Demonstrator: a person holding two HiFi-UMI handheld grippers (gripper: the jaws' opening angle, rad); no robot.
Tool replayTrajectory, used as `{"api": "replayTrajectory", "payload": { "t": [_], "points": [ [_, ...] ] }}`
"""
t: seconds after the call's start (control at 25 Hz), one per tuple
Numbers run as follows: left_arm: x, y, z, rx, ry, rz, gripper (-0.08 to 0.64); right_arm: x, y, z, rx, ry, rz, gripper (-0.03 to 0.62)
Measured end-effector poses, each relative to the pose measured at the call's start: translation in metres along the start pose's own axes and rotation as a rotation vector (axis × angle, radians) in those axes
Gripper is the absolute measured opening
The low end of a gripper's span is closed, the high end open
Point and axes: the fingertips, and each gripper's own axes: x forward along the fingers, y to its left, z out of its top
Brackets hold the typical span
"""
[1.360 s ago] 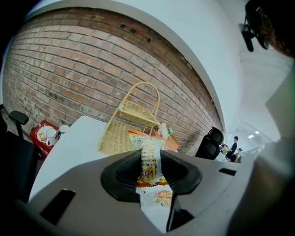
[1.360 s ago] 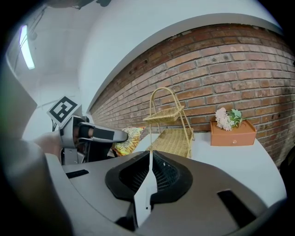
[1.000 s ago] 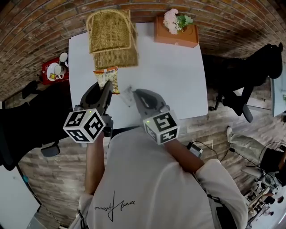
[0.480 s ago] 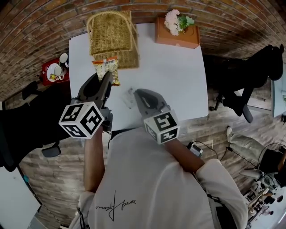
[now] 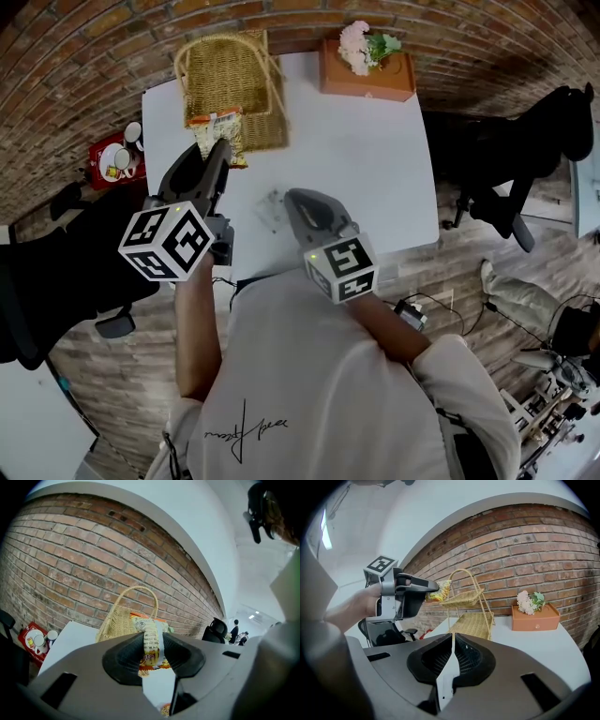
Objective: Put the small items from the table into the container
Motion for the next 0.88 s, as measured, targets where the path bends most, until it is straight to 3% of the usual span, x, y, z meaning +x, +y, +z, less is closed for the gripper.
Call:
{"api": "replayTrajectory", "payload": {
  "t": [0.44, 0.88],
  "points": [
    [0.023, 0.017, 0.024, 0.034, 0.002, 0.017, 0.130, 0.004, 0.000, -0.002, 0.020, 0.012, -0.017, 0.021],
    [0.050, 0.042, 0.021, 0.012, 0.052, 0.033, 0.132, 0.011, -0.005, -0.005, 0.057, 0.026, -0.053, 0.021]
  ]
}}
